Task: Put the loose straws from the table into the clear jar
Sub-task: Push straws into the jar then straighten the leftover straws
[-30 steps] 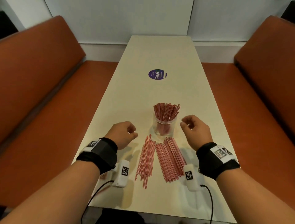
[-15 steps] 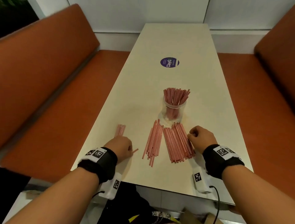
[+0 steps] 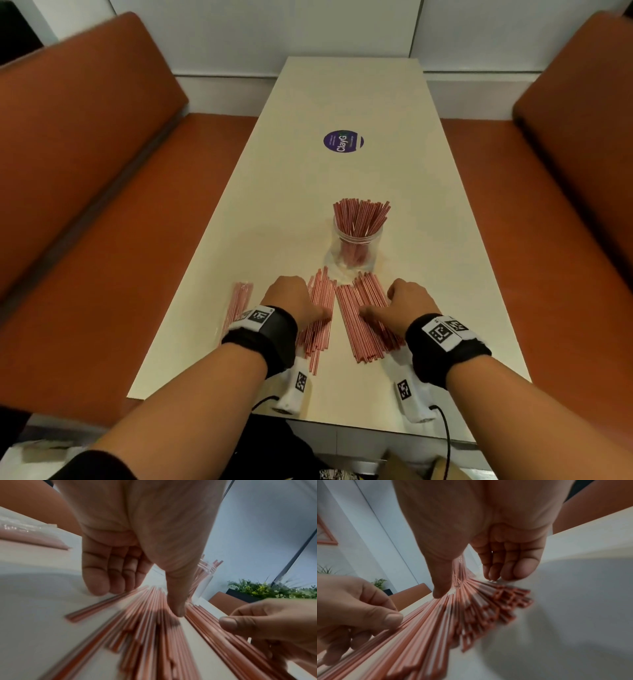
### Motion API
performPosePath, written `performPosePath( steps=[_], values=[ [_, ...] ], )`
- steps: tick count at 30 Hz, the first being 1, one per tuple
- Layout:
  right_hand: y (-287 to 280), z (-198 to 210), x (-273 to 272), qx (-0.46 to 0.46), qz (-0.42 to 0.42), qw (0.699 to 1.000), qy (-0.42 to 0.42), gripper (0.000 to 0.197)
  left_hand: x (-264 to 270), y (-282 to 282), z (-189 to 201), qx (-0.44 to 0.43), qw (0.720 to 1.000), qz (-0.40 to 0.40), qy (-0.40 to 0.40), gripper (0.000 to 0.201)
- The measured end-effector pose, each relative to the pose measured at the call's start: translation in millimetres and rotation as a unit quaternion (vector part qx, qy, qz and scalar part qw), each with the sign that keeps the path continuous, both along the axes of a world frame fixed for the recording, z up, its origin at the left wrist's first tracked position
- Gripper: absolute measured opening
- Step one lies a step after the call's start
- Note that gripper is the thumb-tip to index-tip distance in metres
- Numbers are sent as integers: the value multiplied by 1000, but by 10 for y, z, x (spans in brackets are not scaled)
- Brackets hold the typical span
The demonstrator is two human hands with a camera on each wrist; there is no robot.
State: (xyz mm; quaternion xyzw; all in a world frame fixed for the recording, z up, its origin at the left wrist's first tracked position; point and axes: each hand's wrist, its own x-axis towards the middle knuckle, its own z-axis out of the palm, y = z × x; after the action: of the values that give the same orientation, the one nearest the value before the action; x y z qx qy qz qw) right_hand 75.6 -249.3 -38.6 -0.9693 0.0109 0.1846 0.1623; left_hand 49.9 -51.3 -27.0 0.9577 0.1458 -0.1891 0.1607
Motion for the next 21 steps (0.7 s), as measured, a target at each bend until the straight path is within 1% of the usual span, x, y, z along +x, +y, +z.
performPosePath(
  steps=[2,4,6,10,13,16,21],
  values=[
    [27,10,14,-6,5,1000,5,68,-1,-15,-48,-3,1000,-6,-7,43],
    [40,22,28,-3,8,1000,5,54,20,-12,-65,-12,1000,-12,-10,36],
    [37,24,42,6,4,1000,5,39,40,6,-69,-22,1000,-8,-7,36],
    [-19,21,90,32,-16,999,4,26,84,54,-92,-42,999,13,-9,34],
    [-44,30,107,41,-17,999,-1,24,92,54,-84,-61,998,30,-11,36],
    [-61,26,104,39,-17,999,-8,23,108,61,-89,-58,998,26,-2,31],
    [-94,8,107,52,-33,998,0,24,145,108,-113,-82,995,48,7,29]
  ],
)
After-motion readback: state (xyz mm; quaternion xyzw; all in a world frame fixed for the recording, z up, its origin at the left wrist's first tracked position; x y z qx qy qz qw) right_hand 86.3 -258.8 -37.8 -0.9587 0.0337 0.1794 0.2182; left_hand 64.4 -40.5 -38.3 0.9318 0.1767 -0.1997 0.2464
